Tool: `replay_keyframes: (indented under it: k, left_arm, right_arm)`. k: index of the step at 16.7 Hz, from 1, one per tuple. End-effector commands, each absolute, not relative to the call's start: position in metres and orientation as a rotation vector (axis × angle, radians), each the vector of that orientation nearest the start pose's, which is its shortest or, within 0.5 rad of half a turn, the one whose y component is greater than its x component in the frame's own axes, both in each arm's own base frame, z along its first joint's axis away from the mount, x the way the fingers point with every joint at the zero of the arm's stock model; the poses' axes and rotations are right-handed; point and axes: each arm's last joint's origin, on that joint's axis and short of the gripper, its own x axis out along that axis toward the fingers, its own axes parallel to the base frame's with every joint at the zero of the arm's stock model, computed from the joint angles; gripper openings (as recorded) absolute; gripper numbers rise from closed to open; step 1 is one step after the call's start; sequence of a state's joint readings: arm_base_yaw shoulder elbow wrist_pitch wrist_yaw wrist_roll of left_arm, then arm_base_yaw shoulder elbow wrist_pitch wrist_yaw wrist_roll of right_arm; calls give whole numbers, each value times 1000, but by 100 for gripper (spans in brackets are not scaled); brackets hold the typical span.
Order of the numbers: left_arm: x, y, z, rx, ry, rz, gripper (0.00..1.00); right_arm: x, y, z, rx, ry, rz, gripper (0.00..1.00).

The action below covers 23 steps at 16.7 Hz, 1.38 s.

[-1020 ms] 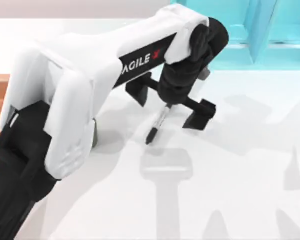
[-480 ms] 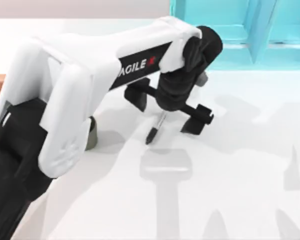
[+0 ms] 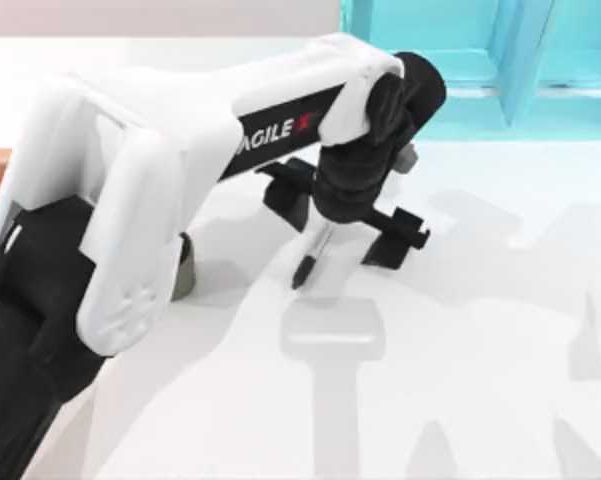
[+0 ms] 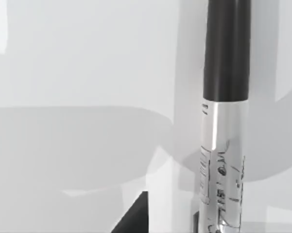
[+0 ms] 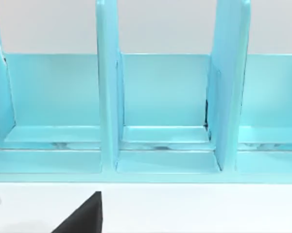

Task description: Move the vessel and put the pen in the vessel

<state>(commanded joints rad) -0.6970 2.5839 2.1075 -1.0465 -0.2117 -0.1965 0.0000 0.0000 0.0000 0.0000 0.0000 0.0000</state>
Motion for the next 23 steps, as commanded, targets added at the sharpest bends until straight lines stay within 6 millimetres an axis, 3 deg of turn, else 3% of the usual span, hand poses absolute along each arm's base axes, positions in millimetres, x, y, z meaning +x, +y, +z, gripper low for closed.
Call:
replay_keyframes:
  k: [6,14,15,19,23]
  left_arm:
    - [391,-311,82,507,1396,-230,2]
    - [391,-311,82,507,1396,-230,0]
    - [384,-321,114,440,1366,-283,0]
    - [365,-323,131,437,1383,-266,0]
    - [327,-325,182,437,1349,-297,0]
  right_arm:
    - [106,-1,160,0,0,0,100]
    - [106,-1,160,0,0,0,100]
    - [106,-1,160,0,0,0,100]
    - [106,-1,160,0,0,0,100]
    - [106,-1,160,0,0,0,100]
